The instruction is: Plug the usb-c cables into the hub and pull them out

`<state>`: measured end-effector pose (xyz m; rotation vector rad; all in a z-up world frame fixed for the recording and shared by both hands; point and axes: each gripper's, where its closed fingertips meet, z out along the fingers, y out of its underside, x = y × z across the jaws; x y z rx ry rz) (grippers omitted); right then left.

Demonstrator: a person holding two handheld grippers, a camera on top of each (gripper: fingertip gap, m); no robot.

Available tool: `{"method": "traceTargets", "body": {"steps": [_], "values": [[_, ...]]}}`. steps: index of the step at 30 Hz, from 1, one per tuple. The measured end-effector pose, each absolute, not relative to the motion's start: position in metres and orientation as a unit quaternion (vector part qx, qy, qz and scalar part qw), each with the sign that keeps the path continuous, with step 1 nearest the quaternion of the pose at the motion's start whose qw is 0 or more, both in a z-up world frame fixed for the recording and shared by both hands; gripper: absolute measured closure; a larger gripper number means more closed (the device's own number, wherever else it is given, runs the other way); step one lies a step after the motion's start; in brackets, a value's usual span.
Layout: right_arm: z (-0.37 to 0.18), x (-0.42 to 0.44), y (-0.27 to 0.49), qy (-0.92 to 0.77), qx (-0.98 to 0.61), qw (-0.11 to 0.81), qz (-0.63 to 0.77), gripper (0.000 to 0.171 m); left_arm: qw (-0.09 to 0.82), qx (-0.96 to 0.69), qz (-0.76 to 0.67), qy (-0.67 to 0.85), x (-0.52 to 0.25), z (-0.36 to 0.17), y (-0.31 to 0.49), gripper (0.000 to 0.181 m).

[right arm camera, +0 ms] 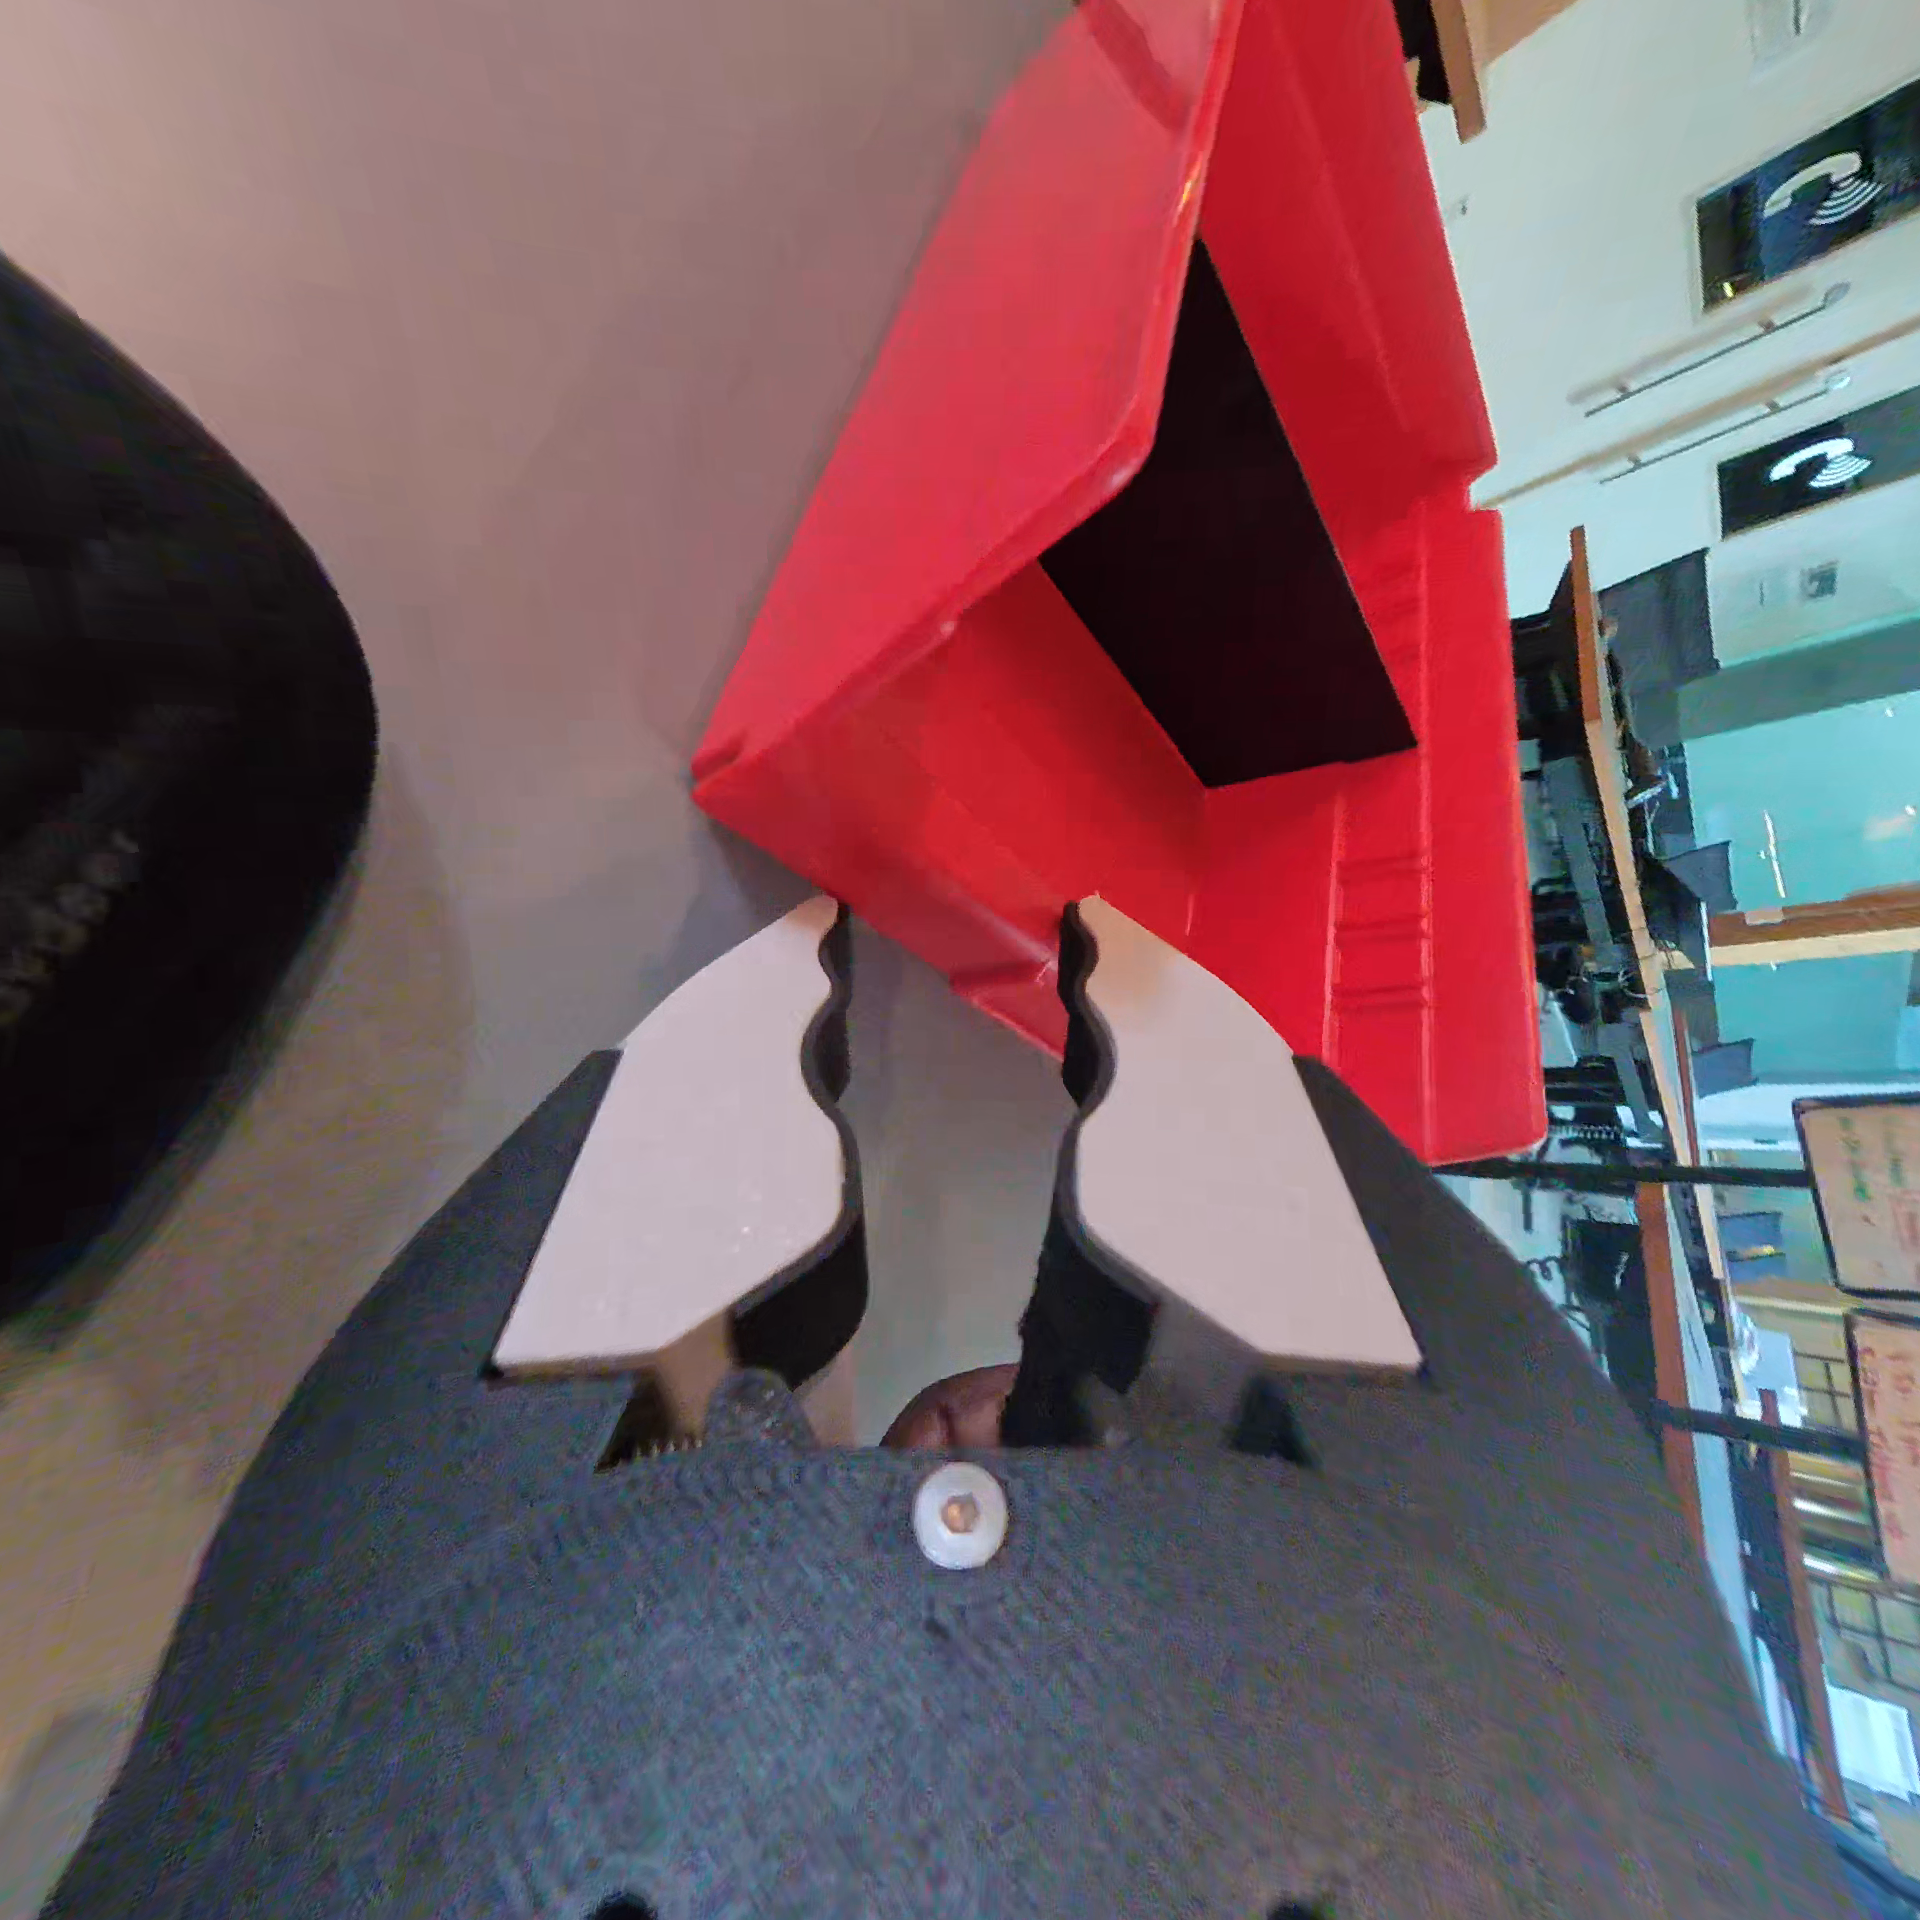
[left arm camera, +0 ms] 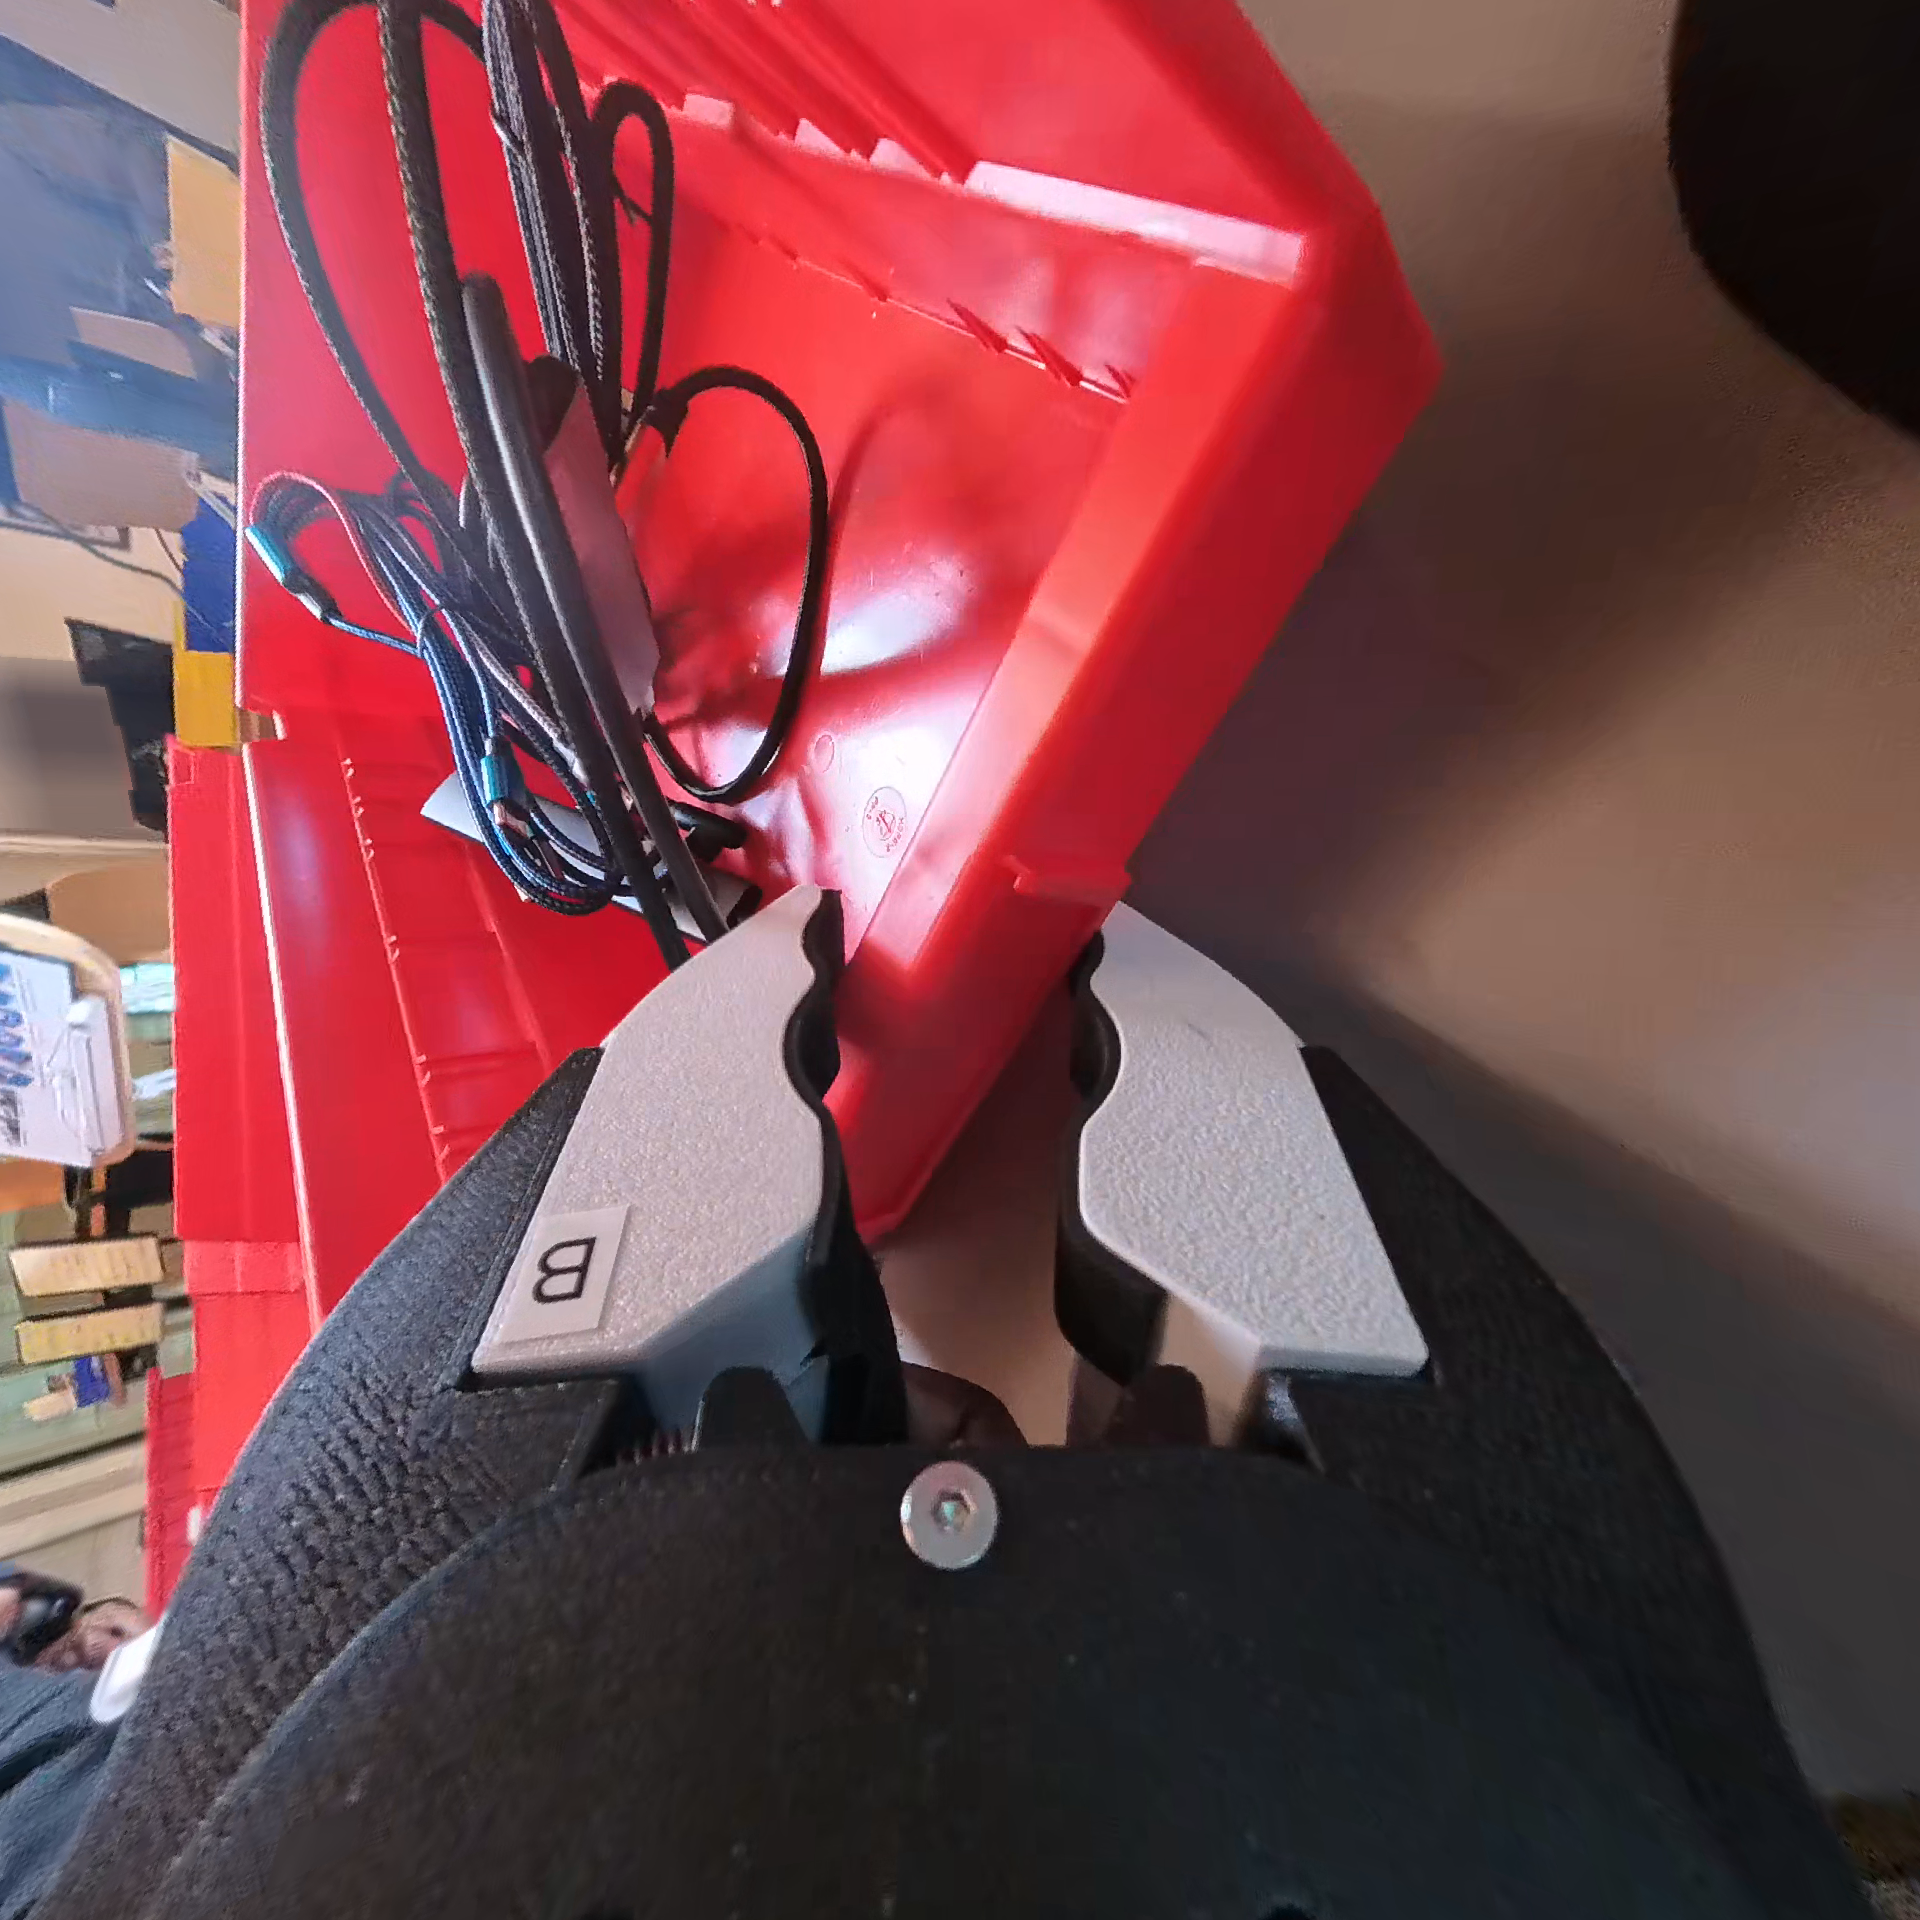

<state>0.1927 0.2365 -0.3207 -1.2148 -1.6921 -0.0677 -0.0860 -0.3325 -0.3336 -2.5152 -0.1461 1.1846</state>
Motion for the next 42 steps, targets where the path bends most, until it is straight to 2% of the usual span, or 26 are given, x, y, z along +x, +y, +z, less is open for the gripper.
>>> {"method": "traceTargets", "body": {"steps": [4, 8, 10, 12, 13, 15, 18, 23, 25, 28, 30, 34, 42], "values": [[-0.321, 0.211, 0.241, -0.703, -0.509, 0.496, -0.016, 0.133, 0.181, -0.889, 0.417, -0.047, -0.074, -0.333, -0.353, 0.138], [-0.320, 0.220, 0.229, -0.715, -0.524, 0.461, -0.027, 0.134, 0.146, -0.898, 0.413, -0.025, -0.069, -0.334, -0.370, 0.140], [-0.311, 0.216, 0.214, -0.713, -0.541, 0.446, 0.014, 0.147, 0.139, -0.900, 0.412, -0.024, -0.069, -0.334, -0.374, 0.140], [-0.329, 0.214, 0.175, -0.748, -0.561, 0.339, 0.100, 0.159, 0.141, -0.899, 0.415, -0.022, -0.069, -0.334, -0.374, 0.141], [-0.340, 0.213, 0.172, -0.753, -0.574, 0.307, 0.089, 0.165, 0.141, -0.898, 0.415, -0.022, -0.069, -0.334, -0.374, 0.141], [-0.355, 0.210, 0.179, -0.772, -0.555, 0.310, 0.022, 0.171, 0.141, -0.898, 0.417, -0.023, -0.069, -0.334, -0.374, 0.140], [-0.341, 0.194, 0.168, -0.766, -0.528, 0.358, 0.078, 0.171, 0.140, -0.897, 0.418, -0.024, -0.069, -0.334, -0.374, 0.140], [-0.281, 0.195, 0.183, -0.699, -0.494, 0.497, 0.144, 0.137, 0.155, -0.893, 0.420, -0.037, -0.069, -0.333, -0.373, 0.139], [-0.289, 0.197, 0.192, -0.693, -0.501, 0.497, 0.146, 0.125, 0.168, -0.894, 0.413, -0.044, -0.068, -0.333, -0.371, 0.138], [-0.324, 0.198, 0.213, -0.717, -0.517, 0.463, 0.067, 0.106, 0.177, -0.895, 0.406, -0.051, -0.068, -0.333, -0.370, 0.136], [-0.330, 0.189, 0.222, -0.710, -0.510, 0.483, 0.050, 0.118, 0.176, -0.897, 0.401, -0.055, -0.067, -0.333, -0.371, 0.135], [-0.330, 0.191, 0.232, -0.698, -0.541, 0.468, 0.035, 0.119, 0.216, -0.907, 0.352, -0.080, -0.057, -0.331, -0.365, 0.128], [-0.329, 0.212, 0.260, -0.688, -0.543, 0.482, 0.016, 0.120, 0.407, -0.861, 0.292, -0.086, -0.032, -0.280, -0.339, 0.124]]}}
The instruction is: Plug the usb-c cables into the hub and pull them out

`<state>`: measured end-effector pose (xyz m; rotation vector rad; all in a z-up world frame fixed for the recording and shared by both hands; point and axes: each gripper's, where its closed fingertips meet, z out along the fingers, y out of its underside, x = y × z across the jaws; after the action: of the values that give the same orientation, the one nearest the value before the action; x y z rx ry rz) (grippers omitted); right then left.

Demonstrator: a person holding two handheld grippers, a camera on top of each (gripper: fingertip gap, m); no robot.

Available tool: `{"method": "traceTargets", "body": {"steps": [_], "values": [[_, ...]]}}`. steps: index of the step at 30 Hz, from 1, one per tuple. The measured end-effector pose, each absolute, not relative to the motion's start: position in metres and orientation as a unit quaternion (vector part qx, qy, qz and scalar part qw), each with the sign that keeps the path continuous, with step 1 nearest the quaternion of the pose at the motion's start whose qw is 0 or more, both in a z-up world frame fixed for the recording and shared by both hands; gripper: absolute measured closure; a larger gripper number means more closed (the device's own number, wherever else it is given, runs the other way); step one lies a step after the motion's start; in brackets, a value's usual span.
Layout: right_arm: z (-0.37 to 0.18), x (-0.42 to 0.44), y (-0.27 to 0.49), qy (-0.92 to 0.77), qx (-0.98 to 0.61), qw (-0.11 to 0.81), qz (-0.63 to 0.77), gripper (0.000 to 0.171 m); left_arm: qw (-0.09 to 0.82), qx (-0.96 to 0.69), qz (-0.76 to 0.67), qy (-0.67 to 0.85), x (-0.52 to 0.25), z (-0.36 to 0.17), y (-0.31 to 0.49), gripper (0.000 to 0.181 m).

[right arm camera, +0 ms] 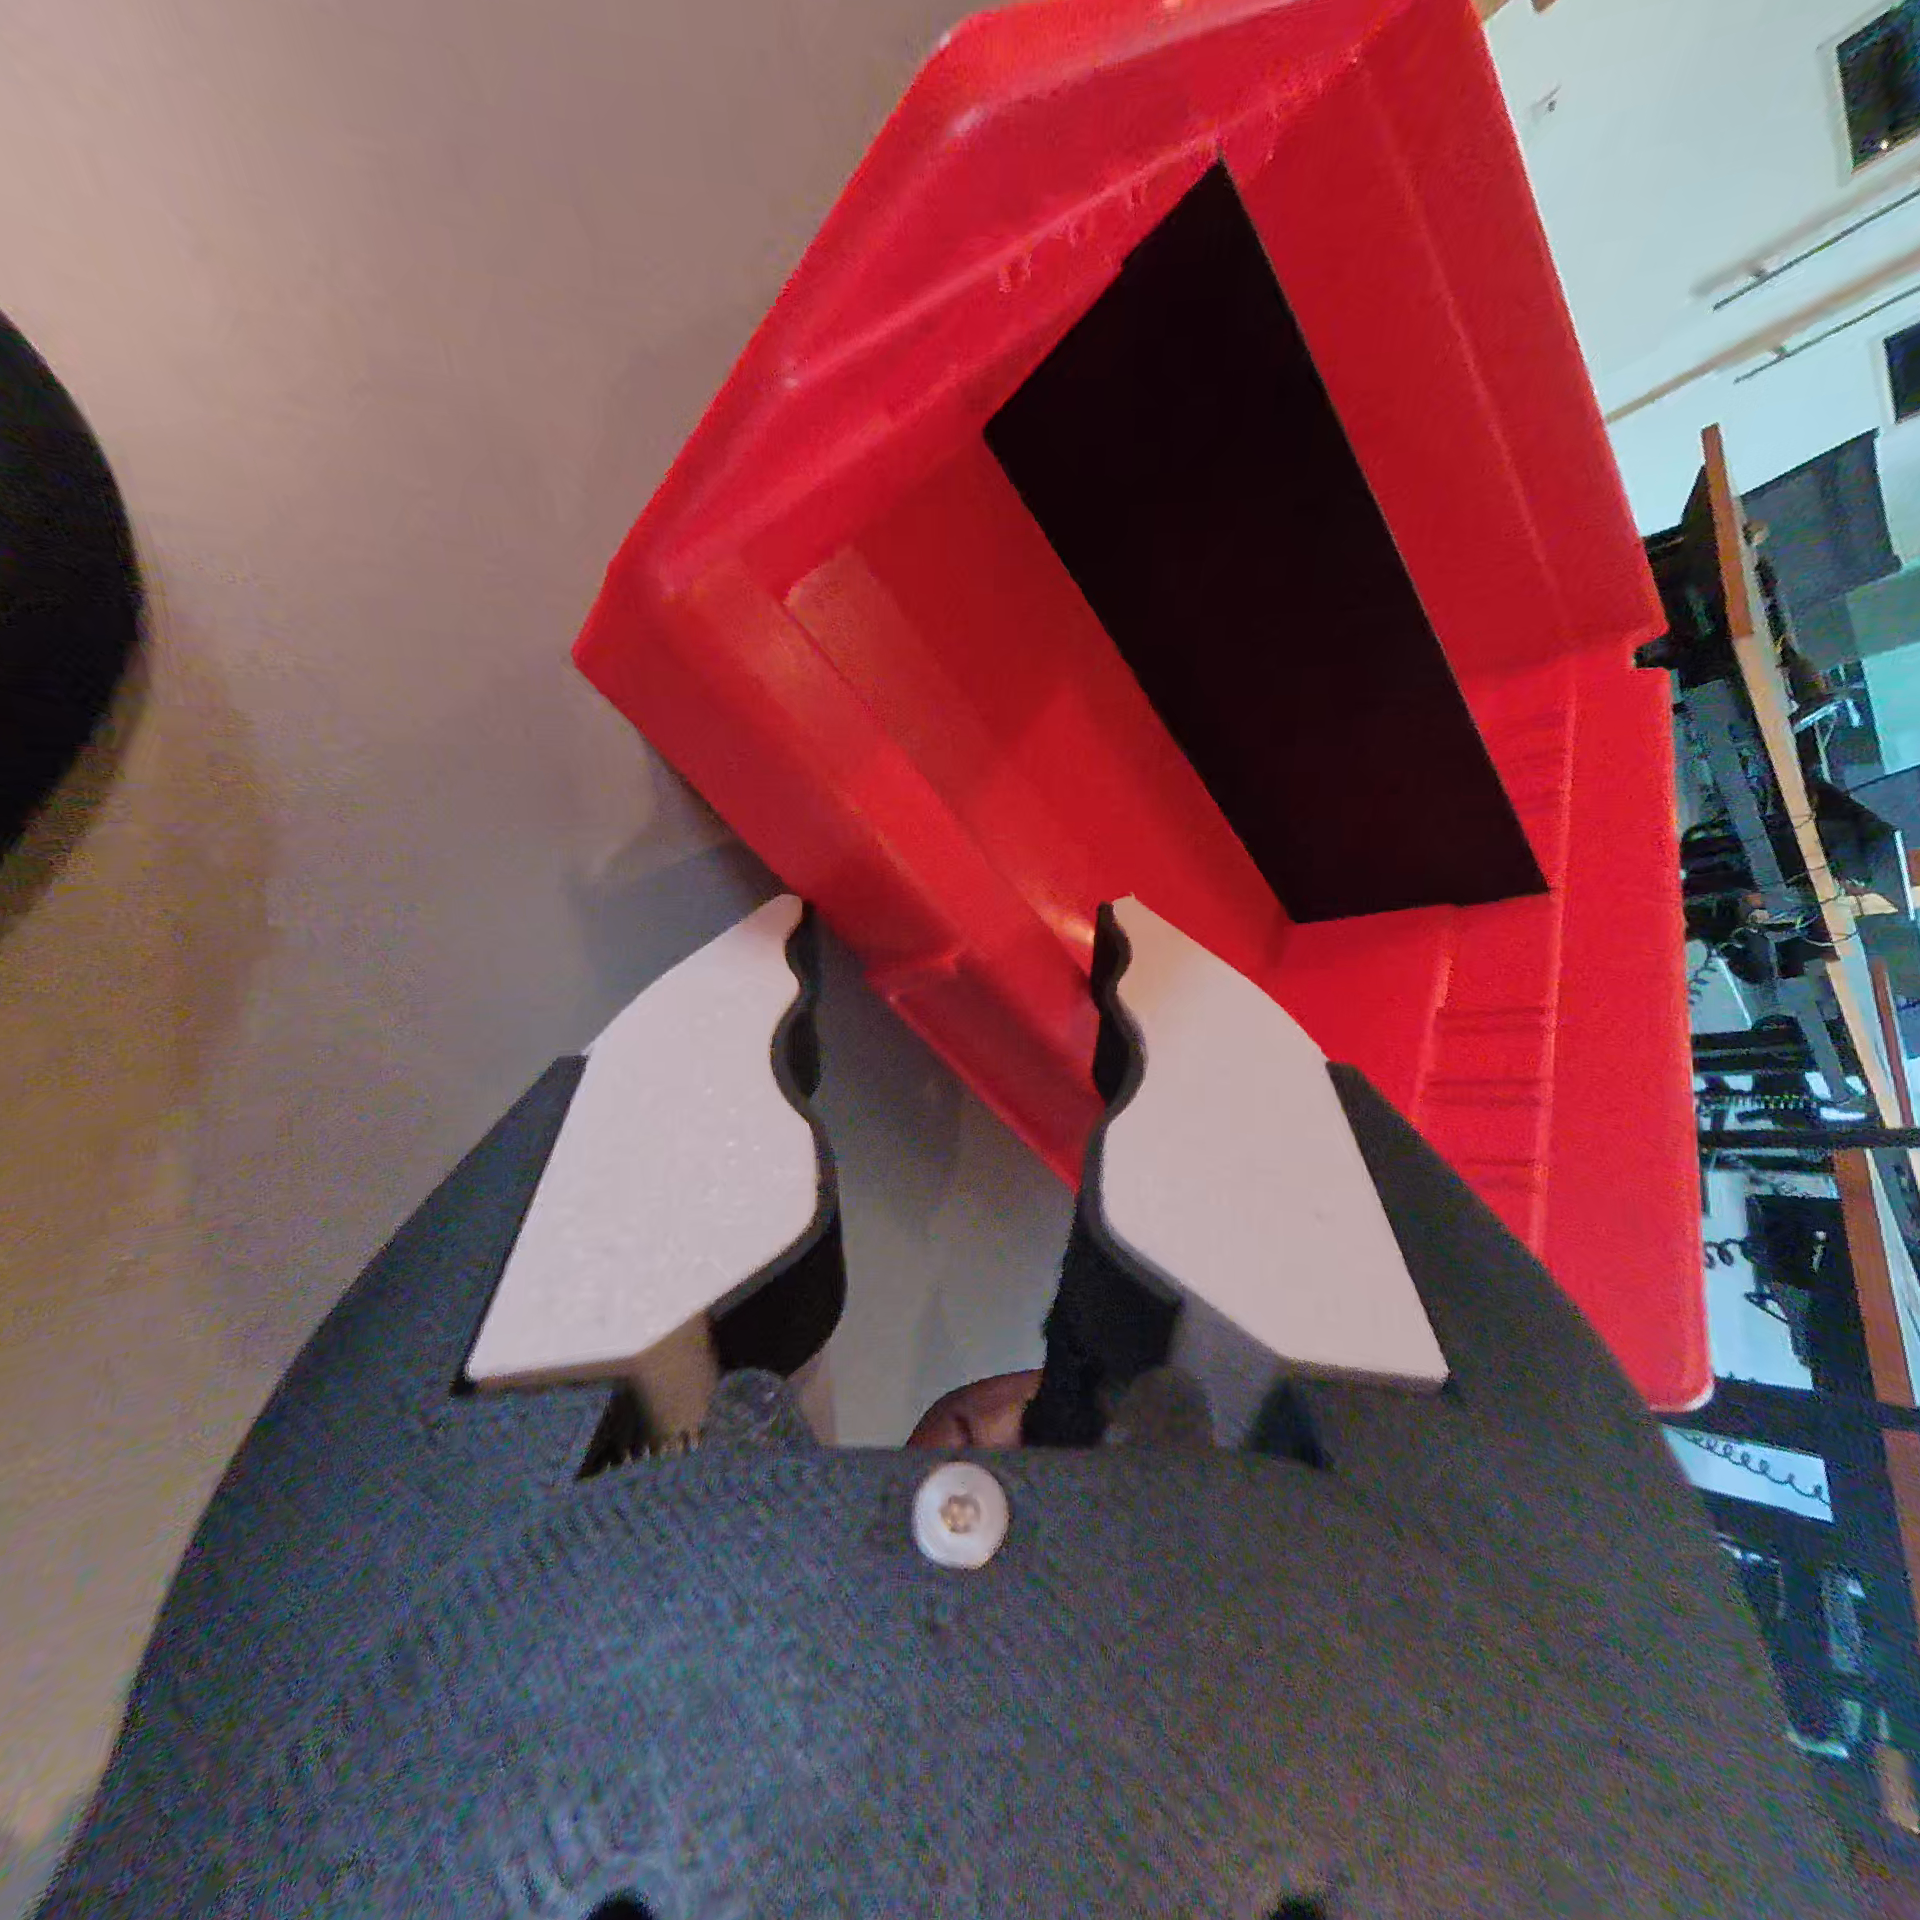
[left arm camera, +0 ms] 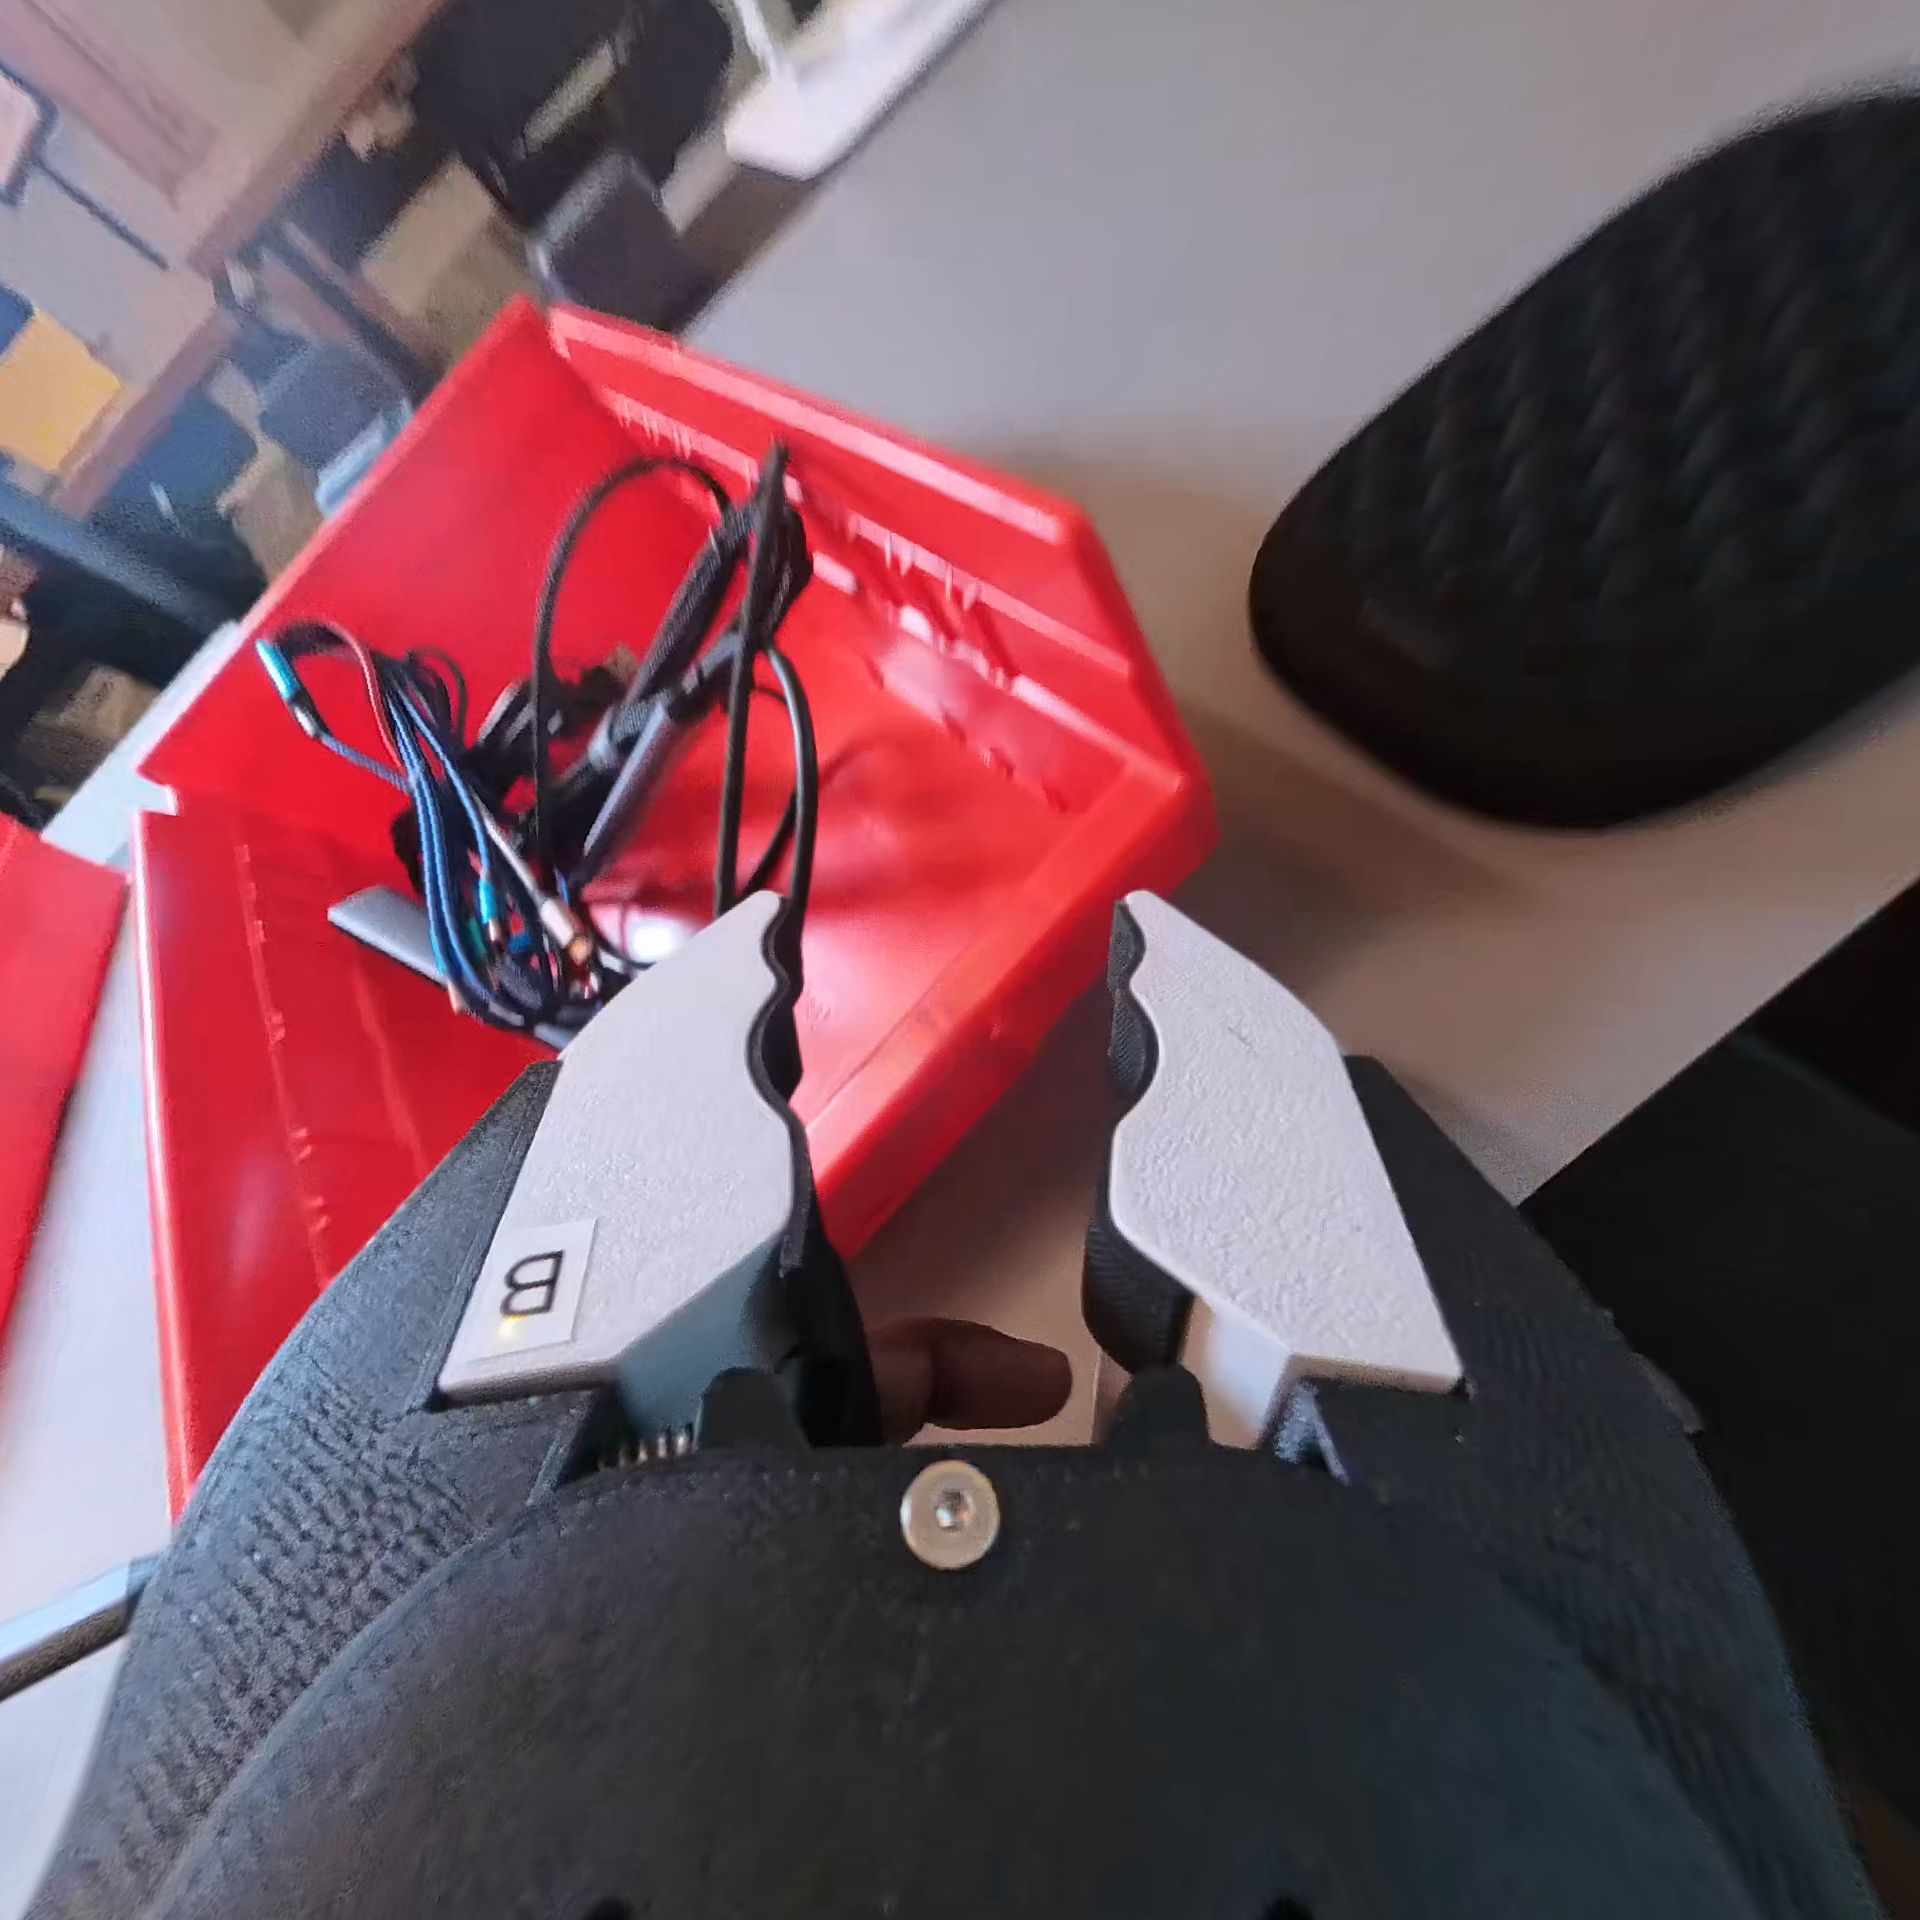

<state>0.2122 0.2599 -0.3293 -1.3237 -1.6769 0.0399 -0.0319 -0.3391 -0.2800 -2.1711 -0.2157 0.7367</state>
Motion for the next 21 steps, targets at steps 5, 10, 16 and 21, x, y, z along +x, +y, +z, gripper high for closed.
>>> {"method": "traceTargets", "body": {"steps": [5, 10, 16, 21], "values": [[-0.327, 0.231, 0.286, -0.674, -0.553, 0.490, -0.009, 0.119, 0.537, -0.799, 0.258, -0.085, -0.017, -0.236, -0.320, 0.123], [-0.297, 0.242, 0.261, -0.634, -0.557, 0.530, 0.086, 0.118, 0.587, -0.753, 0.249, -0.161, -0.032, -0.211, -0.318, 0.119], [-0.149, 0.222, 0.161, -0.390, -0.354, 0.640, 0.559, 0.111, 0.555, -0.763, 0.207, -0.259, -0.060, -0.227, -0.303, 0.113], [-0.124, 0.192, 0.110, -0.188, -0.247, 0.509, 0.803, 0.080, 0.481, -0.786, 0.269, -0.282, -0.080, -0.242, -0.294, 0.114]]}}
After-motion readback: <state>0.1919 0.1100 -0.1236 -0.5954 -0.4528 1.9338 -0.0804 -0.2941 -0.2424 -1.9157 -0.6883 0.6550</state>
